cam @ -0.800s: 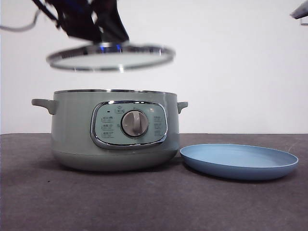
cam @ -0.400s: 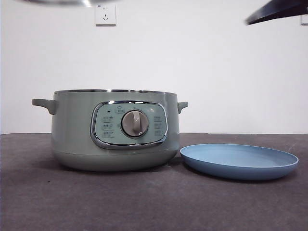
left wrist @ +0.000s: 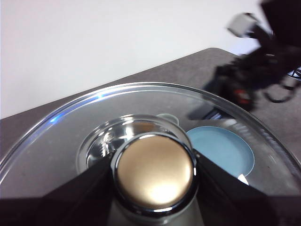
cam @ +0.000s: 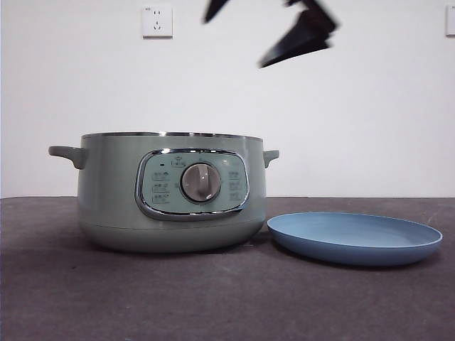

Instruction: Take the corn out from the steamer,put the corn on the plate,close the lid

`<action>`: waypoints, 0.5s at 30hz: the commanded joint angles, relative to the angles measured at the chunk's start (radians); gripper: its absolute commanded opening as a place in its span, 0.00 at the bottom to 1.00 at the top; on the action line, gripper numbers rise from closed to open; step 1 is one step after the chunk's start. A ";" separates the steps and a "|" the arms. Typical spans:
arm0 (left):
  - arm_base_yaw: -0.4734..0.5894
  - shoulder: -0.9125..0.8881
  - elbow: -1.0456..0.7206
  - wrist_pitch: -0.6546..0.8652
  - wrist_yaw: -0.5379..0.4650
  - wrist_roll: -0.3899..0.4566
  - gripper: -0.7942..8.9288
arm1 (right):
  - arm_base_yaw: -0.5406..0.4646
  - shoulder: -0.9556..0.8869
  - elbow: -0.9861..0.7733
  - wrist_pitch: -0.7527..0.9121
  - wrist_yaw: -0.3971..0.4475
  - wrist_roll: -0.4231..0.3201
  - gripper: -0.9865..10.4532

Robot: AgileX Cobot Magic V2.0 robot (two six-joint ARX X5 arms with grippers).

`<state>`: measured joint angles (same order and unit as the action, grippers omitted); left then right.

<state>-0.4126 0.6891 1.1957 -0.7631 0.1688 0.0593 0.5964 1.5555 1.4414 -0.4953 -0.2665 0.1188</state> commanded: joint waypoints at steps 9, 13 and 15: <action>0.000 -0.079 0.004 -0.032 0.009 -0.032 0.07 | 0.082 0.489 0.381 -0.074 0.143 0.011 0.58; 0.000 -0.079 0.004 -0.032 0.016 -0.032 0.07 | 0.090 0.573 0.382 -0.064 0.166 0.011 0.58; 0.000 -0.079 0.004 -0.032 0.016 -0.029 0.07 | 0.094 0.602 0.382 -0.062 0.165 0.012 0.58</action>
<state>-0.4126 0.6224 1.1957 -0.8448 0.1761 0.0330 0.6880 2.1349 1.8236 -0.5537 -0.1043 0.1219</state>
